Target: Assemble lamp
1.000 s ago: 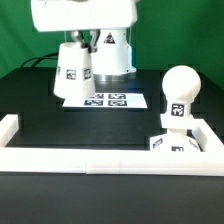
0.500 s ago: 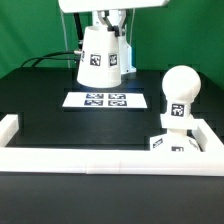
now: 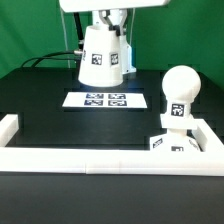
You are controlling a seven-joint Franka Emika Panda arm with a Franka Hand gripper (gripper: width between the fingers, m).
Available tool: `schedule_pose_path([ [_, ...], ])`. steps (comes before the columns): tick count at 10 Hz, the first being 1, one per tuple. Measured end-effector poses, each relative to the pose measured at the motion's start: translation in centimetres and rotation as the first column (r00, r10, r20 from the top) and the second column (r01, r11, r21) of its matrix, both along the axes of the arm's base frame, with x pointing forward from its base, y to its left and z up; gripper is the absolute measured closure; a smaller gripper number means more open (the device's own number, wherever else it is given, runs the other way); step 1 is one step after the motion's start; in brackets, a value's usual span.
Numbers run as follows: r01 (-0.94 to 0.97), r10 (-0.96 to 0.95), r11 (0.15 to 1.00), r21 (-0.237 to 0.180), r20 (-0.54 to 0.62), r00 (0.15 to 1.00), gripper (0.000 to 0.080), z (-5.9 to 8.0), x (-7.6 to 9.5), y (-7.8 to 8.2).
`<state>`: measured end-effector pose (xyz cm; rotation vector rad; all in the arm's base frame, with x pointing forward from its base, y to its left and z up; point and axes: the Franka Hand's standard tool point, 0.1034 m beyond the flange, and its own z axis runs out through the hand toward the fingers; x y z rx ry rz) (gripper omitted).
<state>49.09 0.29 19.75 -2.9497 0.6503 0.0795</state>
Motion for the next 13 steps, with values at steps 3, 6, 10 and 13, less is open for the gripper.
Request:
schedule_pose_path([
  [3,0.053,-0.053,0.998,0.015,0.030,0.998,0.0752,3.2,3.5,3.9],
  [6,0.132,-0.133,0.991,0.018,0.055,0.990,0.0752,5.1,7.3,7.7],
  [10,0.134,-0.135,0.991,0.015,0.078,0.988,0.0752,6.1,11.3,8.9],
  [13,0.134,-0.135,0.991,0.015,0.076,0.988,0.0752,6.0,11.2,8.8],
])
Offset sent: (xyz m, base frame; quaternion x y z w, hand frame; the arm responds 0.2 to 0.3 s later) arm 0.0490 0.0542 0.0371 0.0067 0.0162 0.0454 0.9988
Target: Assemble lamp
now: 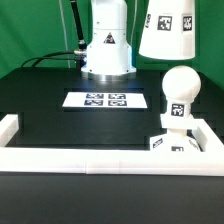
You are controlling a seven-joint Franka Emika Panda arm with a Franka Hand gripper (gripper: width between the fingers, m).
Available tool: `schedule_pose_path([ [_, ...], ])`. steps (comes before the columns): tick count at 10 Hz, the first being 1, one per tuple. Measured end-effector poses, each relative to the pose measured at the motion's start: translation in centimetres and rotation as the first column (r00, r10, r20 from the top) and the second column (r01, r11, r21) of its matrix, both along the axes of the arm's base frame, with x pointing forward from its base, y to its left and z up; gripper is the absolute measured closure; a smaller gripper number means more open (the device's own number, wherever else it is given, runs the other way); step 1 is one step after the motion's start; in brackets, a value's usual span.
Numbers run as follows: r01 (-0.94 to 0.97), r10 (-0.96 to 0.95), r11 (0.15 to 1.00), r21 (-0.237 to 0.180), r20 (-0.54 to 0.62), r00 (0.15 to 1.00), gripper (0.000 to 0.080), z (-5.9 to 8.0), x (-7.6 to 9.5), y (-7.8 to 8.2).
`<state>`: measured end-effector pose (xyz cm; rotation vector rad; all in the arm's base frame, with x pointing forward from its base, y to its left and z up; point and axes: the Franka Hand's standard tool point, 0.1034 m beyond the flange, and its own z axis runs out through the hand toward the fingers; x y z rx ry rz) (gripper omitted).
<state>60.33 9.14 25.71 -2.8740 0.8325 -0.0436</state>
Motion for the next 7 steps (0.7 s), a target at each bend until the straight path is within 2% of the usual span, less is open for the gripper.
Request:
schedule_pose_path([
  [2,-0.001,0.001,1.000,-0.004,0.008,1.000,0.0752,-1.0,-0.3,0.3],
  [5,-0.018,0.018,1.000,-0.013,0.015,1.000,0.0752,-2.0,1.6,1.7],
  [7,-0.027,0.027,0.999,-0.021,0.013,1.000,0.0752,-3.4,2.0,2.3],
])
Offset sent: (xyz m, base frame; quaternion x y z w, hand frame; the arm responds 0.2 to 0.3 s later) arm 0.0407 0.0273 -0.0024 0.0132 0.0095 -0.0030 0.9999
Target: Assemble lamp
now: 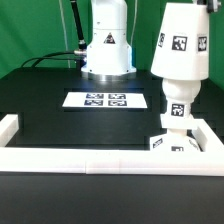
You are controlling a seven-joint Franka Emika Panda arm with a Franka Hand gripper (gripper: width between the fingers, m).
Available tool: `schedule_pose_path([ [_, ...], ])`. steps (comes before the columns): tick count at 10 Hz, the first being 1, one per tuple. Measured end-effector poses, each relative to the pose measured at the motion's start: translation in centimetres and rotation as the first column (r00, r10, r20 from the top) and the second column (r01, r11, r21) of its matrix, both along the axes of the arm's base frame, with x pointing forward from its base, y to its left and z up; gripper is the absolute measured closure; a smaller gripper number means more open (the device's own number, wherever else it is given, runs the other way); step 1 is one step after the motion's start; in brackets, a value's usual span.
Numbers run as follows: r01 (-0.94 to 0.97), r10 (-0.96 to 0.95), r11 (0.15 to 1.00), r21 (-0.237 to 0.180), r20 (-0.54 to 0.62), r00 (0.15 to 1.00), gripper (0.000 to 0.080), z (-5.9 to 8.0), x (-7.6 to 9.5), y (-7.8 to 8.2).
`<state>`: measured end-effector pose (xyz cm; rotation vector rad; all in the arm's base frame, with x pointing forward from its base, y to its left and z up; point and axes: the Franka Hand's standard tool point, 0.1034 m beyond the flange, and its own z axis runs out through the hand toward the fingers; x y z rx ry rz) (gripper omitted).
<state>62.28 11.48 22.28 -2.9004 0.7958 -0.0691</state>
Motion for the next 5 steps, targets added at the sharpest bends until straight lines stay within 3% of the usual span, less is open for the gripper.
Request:
schedule_pose_path([
  [3,-0.006,0.006,1.000,-0.010,-0.010,1.000,0.0752,-2.4,-0.2,0.5],
  [5,-0.007,0.007,1.000,-0.014,-0.018,1.000,0.0752,-3.2,-0.6,0.5],
])
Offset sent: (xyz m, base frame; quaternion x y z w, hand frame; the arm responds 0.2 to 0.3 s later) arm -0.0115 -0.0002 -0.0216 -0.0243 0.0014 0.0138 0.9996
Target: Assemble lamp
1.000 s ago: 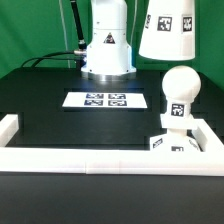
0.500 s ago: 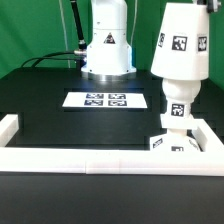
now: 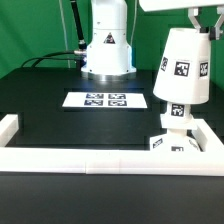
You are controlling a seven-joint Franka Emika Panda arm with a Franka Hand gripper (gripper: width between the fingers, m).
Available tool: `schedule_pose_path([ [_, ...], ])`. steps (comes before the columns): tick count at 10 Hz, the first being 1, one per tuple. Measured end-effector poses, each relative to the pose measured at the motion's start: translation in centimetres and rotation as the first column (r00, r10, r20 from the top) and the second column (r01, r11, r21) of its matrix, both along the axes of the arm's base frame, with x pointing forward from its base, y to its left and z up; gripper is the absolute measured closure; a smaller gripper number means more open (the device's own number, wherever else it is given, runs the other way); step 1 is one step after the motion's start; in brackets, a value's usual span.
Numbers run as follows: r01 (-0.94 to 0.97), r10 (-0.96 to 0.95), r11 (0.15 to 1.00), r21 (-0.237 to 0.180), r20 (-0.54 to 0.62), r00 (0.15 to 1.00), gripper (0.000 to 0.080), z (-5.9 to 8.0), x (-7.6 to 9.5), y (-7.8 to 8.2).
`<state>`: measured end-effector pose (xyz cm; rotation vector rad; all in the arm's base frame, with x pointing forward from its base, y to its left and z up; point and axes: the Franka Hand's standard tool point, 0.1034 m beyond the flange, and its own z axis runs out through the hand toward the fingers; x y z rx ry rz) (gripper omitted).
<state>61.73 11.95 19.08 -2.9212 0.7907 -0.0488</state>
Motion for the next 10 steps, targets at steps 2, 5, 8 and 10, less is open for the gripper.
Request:
schedule_pose_path([
  [2,0.000,0.000,1.000,-0.004,0.006,1.000,0.0752,-0.8,0.1,0.0],
  [5,-0.002,0.002,1.000,-0.009,0.011,1.000,0.0752,-1.7,0.2,0.0],
  [8,-0.001,0.001,1.000,-0.009,0.009,1.000,0.0512,-1.7,0.2,-0.1],
  [10,0.003,-0.003,1.000,-0.006,0.013,1.000,0.0184,-0.9,0.2,-0.4],
])
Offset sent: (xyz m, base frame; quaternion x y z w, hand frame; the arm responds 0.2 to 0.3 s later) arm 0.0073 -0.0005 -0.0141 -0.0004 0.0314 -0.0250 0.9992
